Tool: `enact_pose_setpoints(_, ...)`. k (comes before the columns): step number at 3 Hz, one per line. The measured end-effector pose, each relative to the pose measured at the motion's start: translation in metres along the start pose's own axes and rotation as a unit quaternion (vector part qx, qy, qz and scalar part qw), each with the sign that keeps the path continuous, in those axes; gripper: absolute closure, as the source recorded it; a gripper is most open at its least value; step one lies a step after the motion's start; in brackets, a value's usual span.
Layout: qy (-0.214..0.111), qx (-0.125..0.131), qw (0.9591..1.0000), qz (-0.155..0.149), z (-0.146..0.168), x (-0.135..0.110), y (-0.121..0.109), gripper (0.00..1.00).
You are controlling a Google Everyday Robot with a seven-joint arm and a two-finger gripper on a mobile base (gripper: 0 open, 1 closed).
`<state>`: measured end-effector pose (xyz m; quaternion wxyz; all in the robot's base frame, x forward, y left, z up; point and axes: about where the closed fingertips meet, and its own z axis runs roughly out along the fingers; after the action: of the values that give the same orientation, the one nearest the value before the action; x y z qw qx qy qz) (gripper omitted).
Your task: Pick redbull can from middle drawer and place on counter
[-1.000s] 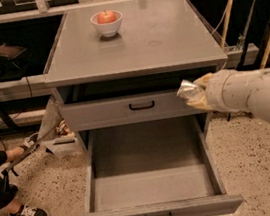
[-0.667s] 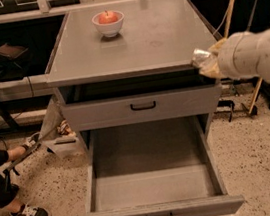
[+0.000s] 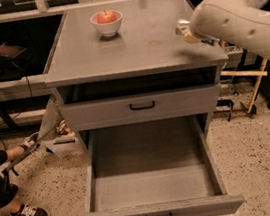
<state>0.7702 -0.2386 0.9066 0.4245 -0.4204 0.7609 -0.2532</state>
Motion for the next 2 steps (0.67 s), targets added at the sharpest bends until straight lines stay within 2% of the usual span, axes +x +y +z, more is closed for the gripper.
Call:
enact_pose_setpoints(1, -0.012, -0.025, 0.9996, 0.005, 0.099, -0.085, 0.045, 1.0)
enact_pose_setpoints(2, -0.024, -0.037, 0.999, 0.0, 0.122, -0.118, 0.064, 1.0)
